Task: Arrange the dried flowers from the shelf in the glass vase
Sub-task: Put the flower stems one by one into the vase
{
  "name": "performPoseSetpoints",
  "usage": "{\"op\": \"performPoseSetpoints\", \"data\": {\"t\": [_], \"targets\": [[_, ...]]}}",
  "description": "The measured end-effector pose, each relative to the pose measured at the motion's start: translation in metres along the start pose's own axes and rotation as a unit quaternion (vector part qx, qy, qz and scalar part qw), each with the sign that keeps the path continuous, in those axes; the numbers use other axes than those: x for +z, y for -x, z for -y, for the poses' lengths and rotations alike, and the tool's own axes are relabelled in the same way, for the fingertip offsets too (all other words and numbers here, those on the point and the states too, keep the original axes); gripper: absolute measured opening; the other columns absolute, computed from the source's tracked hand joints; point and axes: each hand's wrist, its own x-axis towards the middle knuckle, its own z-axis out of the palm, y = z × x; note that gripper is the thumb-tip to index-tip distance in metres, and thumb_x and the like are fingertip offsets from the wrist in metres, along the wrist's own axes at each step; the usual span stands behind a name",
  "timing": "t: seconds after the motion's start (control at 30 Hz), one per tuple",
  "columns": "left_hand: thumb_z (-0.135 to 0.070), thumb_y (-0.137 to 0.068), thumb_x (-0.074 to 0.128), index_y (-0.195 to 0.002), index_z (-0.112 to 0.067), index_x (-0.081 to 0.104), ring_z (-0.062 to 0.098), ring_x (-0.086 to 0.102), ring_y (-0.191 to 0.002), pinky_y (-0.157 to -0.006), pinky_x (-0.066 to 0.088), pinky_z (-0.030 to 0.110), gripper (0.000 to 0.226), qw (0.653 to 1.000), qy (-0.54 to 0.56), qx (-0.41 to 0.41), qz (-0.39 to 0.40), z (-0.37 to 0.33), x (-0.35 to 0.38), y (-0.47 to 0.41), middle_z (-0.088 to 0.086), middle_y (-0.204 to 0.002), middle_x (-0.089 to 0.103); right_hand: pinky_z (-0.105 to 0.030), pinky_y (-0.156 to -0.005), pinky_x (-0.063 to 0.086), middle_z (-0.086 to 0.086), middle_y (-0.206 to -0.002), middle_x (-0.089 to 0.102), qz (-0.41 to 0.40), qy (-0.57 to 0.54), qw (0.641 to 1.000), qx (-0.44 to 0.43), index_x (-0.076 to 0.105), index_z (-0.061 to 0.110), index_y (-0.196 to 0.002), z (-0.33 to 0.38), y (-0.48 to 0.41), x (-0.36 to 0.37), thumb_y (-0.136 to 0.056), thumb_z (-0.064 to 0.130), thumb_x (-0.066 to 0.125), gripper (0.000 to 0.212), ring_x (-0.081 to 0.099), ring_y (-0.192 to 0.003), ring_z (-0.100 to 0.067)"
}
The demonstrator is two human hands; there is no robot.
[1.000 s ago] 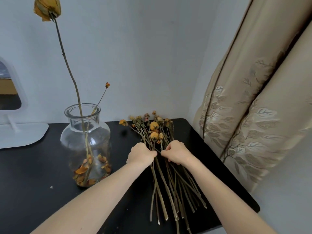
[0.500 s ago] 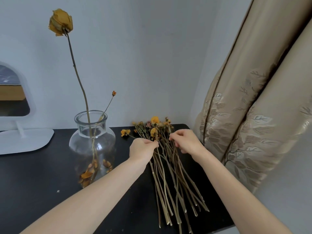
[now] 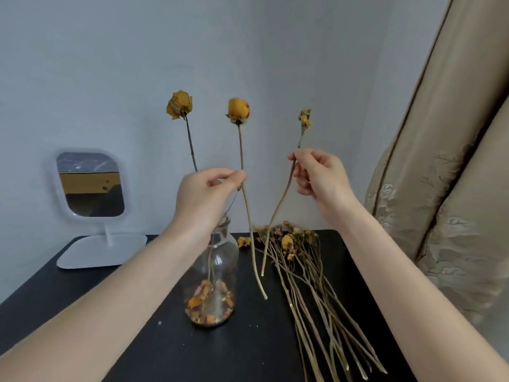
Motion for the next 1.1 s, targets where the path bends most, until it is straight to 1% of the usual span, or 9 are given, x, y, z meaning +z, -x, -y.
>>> {"op": "performPoseSetpoints", "data": {"t": [0.03,0.07,0.1,0.13,0.23,0.37,0.7,0.97,1.1], "targets": [[-0.029,-0.084,0.065,-0.09,-0.021,0.073,0.001,0.038,-0.043,-0.067,0.049,0.039,0.013,1.0,0.001,0.015,-0.02,-0.007,-0.011,-0.007,-0.015,-0.052,0.042,-0.018,-0.037,0.027,0.01,-0.045,0.048,-0.001,-0.002,1.0,-0.012,0.061,0.01,-0.077,0.005,-0.001,0.009,-0.094,0.012,0.048,0.022,0.034,-0.039,-0.006],[-0.028,-0.084,0.064,-0.089,-0.021,0.073,0.001,0.037,-0.039,-0.057,0.045,0.03,0.012,0.999,0.004,0.034,-0.039,-0.013,-0.021,-0.014,-0.012,-0.053,0.038,-0.018,-0.037,0.027,0.011,-0.046,0.048,-0.006,-0.008,1.0,-0.023,0.061,0.011,-0.076,0.009,-0.002,0.017,-0.093,0.012,0.048,0.022,0.034,-0.04,-0.006],[-0.026,-0.085,0.064,-0.088,-0.021,0.072,0.001,0.036,-0.036,-0.052,0.036,0.021,0.01,0.997,0.006,0.053,-0.056,-0.019,-0.031,-0.02,-0.009,-0.054,0.034,-0.017,-0.038,0.028,0.011,-0.046,0.048,-0.012,-0.014,0.999,-0.034,0.062,0.012,-0.076,0.013,-0.003,0.025,-0.093,0.012,0.048,0.022,0.035,-0.04,-0.006],[-0.026,-0.086,0.063,-0.086,-0.021,0.07,0.002,0.034,-0.035,-0.05,0.029,0.018,0.009,0.995,0.007,0.07,-0.072,-0.024,-0.039,-0.026,-0.007,-0.056,0.032,-0.017,-0.038,0.029,0.012,-0.046,0.048,-0.02,-0.02,0.999,-0.046,0.062,0.012,-0.077,0.016,-0.004,0.031,-0.093,0.012,0.048,0.022,0.036,-0.04,-0.006],[-0.027,-0.088,0.062,-0.082,-0.027,0.067,0.005,0.031,-0.041,-0.05,0.026,0.02,0.007,0.988,0.008,0.105,-0.109,-0.032,-0.058,-0.04,-0.004,-0.059,0.031,-0.017,-0.038,0.03,0.013,-0.045,0.048,-0.04,-0.033,0.996,-0.074,0.061,0.011,-0.079,0.019,-0.005,0.045,-0.094,0.011,0.047,0.021,0.037,-0.039,-0.005],[-0.028,-0.088,0.061,-0.088,-0.025,0.067,0.007,0.03,-0.049,-0.052,0.027,0.022,0.007,0.983,0.016,0.124,-0.133,-0.032,-0.069,-0.052,-0.003,-0.062,0.034,-0.017,-0.039,0.031,0.007,-0.053,0.048,-0.066,-0.041,0.993,-0.091,0.06,0.011,-0.08,0.016,-0.007,0.055,-0.095,0.012,0.046,0.02,0.038,-0.04,-0.004],[-0.031,-0.088,0.061,-0.092,-0.026,0.067,0.007,0.038,-0.053,-0.056,0.034,0.017,0.009,0.989,-0.03,0.09,-0.112,0.012,-0.059,-0.057,-0.006,-0.058,0.034,-0.018,-0.039,0.032,0.002,-0.06,0.05,-0.072,-0.007,0.991,-0.113,0.057,0.013,-0.082,0.001,-0.013,0.065,-0.096,0.013,0.045,0.019,0.038,-0.041,-0.005],[-0.032,-0.087,0.061,-0.081,-0.033,0.064,0.01,0.037,-0.056,-0.058,0.036,0.021,0.007,0.992,-0.053,0.08,-0.083,0.04,-0.056,-0.05,0.0,-0.06,0.035,-0.018,-0.039,0.034,0.002,-0.059,0.049,-0.123,-0.053,0.983,-0.126,0.054,0.015,-0.08,-0.006,-0.012,0.064,-0.097,0.013,0.043,0.021,0.04,-0.041,-0.004],[-0.032,-0.087,0.061,-0.089,-0.028,0.067,0.01,0.041,-0.058,-0.064,0.036,0.009,0.007,0.99,-0.081,0.088,-0.077,0.052,-0.055,-0.047,0.0,-0.059,0.038,-0.017,-0.039,0.036,0.002,-0.061,0.052,-0.11,-0.003,0.987,-0.121,0.054,0.017,-0.079,-0.014,-0.009,0.065,-0.097,0.014,0.044,0.021,0.041,-0.04,-0.003]]}}
